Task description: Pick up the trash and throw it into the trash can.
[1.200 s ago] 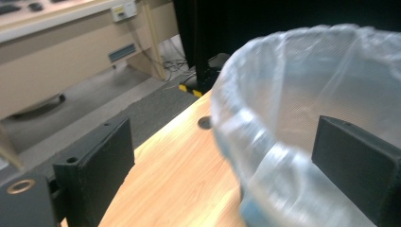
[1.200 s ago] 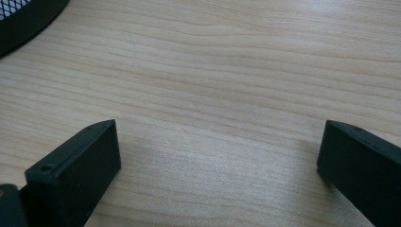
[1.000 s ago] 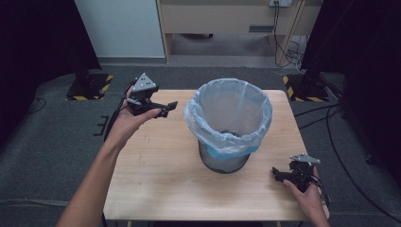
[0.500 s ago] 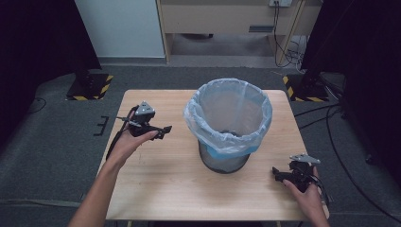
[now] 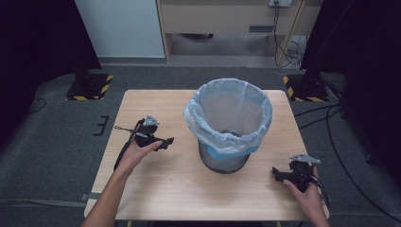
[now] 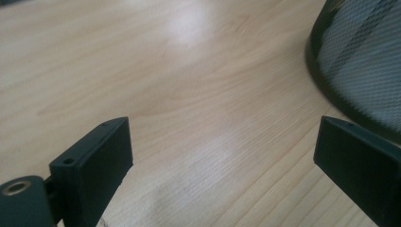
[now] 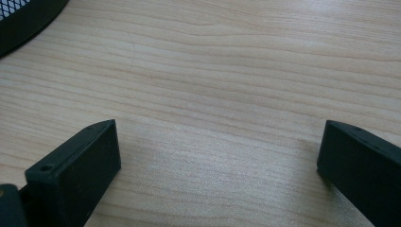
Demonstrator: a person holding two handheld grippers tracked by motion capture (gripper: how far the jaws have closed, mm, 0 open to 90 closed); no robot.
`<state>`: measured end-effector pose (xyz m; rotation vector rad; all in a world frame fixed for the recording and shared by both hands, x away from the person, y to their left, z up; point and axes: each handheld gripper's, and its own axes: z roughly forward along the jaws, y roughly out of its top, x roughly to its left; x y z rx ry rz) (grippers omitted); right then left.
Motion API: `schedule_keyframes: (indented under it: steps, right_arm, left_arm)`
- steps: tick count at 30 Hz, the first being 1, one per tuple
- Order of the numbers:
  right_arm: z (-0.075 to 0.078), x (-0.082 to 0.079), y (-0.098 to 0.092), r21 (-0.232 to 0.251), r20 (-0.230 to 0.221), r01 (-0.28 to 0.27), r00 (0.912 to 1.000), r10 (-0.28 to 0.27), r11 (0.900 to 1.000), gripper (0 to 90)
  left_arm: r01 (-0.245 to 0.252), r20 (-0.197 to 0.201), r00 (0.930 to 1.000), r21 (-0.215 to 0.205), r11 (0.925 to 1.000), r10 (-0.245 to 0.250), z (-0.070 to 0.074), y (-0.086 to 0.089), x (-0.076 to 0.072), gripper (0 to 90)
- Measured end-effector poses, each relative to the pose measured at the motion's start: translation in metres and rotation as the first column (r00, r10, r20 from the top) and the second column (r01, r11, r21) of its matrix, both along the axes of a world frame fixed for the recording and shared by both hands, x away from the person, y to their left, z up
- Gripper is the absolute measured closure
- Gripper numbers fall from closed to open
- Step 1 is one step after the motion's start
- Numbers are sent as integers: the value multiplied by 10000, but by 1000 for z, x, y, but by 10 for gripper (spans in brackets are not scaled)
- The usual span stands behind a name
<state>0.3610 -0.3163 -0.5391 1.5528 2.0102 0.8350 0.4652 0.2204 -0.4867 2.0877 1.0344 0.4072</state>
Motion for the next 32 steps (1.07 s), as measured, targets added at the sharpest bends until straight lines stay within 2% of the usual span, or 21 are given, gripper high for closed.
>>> schedule_keyframes:
  steps: [3,7,9,14,18,24,28,30,32]
  right_arm:
    - [0,0,0,1,0,5,10000,-5,10000,3]
    - [0,0,0,1,0,11,10000,-11,10000,4]
    - [0,0,0,1,1,11,10000,-11,10000,3]
    - [0,0,0,2,0,11,10000,-11,10000,3]
    - [0,0,0,-1,3,11,10000,-11,10000,3]
    - [0,0,0,-3,2,10,10000,-10,10000,3]
    - [0,0,0,-1,-1,11,10000,-11,10000,3]
    - [0,0,0,-1,0,11,10000,-11,10000,3]
    - [0,0,0,-2,2,11,10000,-11,10000,3]
  left_arm:
    - [-73,-216,9997,488,9988,83,-12,0,2,39]
    - [-218,-384,9989,1223,9923,267,-25,0,5,39]
    - [-319,-411,9984,1361,9902,378,-29,2,5,39]
    - [-662,-391,9967,1267,9897,717,-38,6,6,26]
    - [-613,-412,9969,1378,9886,675,-44,6,6,27]
    - [-600,-201,9979,789,9951,618,-51,6,5,18]
    - [-736,-215,9969,772,9943,755,-51,6,4,14]
    - [-1041,-243,9940,798,9914,1063,-51,5,2,4]
    - [-1073,-245,9937,807,9909,1096,-51,5,2,3]
